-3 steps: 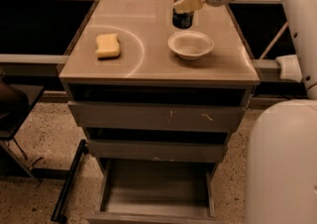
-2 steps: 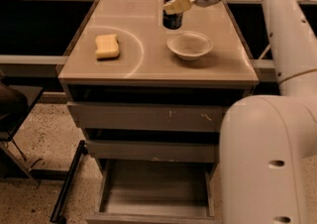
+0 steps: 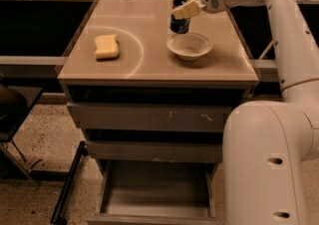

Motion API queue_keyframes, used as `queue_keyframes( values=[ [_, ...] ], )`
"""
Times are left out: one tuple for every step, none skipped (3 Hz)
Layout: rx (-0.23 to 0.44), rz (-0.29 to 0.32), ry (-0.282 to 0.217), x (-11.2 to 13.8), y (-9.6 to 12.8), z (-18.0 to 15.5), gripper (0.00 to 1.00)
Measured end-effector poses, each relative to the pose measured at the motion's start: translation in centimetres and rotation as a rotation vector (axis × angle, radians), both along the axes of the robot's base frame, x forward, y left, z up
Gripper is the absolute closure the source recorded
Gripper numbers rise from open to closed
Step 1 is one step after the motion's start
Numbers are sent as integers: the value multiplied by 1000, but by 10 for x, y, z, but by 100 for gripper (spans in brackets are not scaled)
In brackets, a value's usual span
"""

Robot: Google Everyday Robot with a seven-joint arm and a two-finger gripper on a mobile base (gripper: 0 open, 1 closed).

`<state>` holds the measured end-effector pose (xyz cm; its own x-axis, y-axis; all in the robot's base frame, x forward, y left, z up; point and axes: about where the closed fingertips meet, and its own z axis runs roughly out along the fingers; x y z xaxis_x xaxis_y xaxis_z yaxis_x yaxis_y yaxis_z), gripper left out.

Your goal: Pick pepsi can from bottom drawer and place on counter

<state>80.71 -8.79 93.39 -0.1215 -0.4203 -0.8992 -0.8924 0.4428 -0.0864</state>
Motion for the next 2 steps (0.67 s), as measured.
queue_keyframes(
  values=[
    [-7, 16, 15, -4, -5, -8, 100],
    [-8, 18, 16, -5, -5, -9, 83]
  ],
)
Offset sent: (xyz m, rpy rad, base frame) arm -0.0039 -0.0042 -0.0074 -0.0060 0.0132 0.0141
